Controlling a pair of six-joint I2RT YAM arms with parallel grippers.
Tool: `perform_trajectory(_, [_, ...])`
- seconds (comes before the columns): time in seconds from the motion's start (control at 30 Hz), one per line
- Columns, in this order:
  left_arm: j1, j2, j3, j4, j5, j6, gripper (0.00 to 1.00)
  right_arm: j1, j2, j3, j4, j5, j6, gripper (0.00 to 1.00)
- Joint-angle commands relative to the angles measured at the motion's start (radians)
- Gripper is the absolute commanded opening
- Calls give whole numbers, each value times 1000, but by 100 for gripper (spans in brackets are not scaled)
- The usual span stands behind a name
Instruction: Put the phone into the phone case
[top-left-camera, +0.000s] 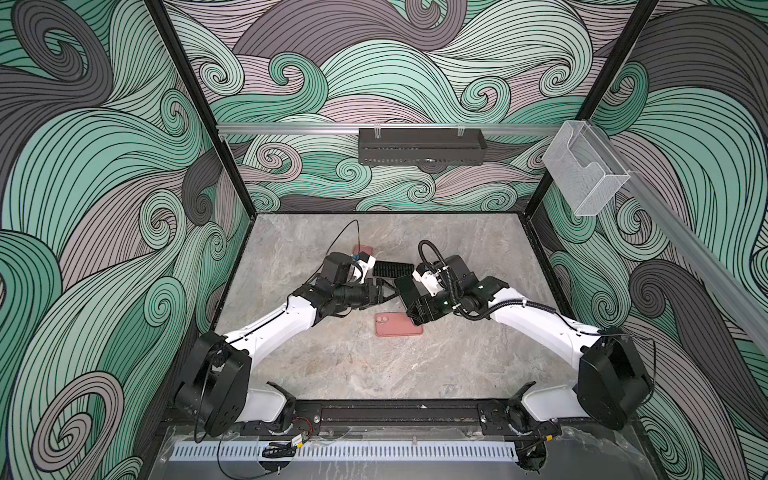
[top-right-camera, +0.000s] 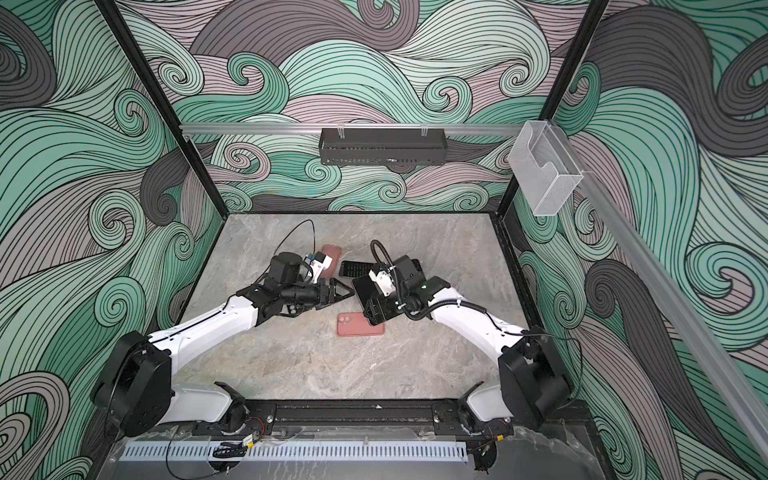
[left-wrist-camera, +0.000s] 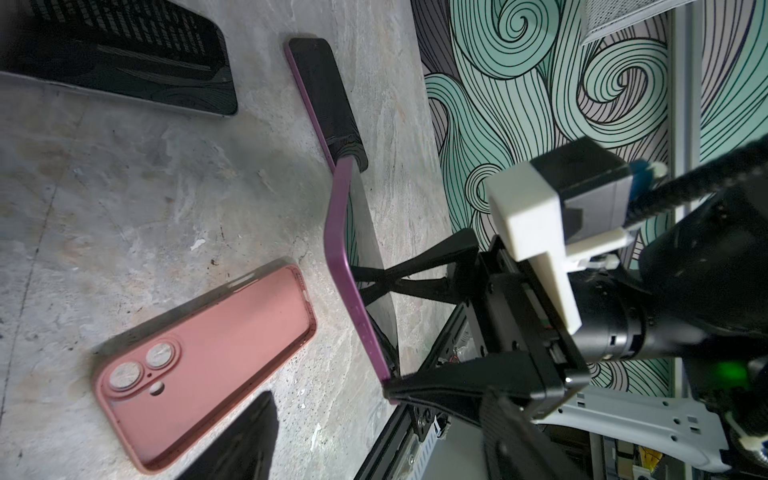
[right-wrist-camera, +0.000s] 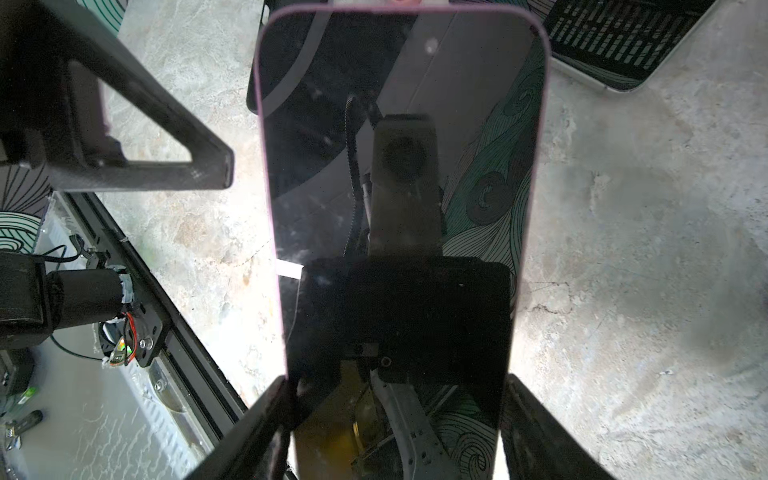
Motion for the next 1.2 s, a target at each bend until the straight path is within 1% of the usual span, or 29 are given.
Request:
perform_trajectory(0.0, [21,23,9,39,52,-11,76,14,-46,1,26,-25,-26,9])
perform_trajectory(0.27, [48,53,36,32,102,-22,69,38,-62,10,17,-21,-36,9])
perform_trajectory(0.4, [52,53,51,44,133,-36,65,54,-61,14,14,0,-41,9])
perform_trajectory(0.47, [53,84,56,51,144,-42,63,59,-61,18,14,6,-44,9])
perform_trajectory(0.7, [59,90,68,12,146,-30,51,79,-64,28,10,21,-53,8])
perform_trajectory(1.07, [62,99,85,11,164,-40,36,124,-61,37,3,68,-79,8])
perform_trajectory(1.17, [62,102,83,8,167,-41,31,132,-60,40,3,72,-86,8])
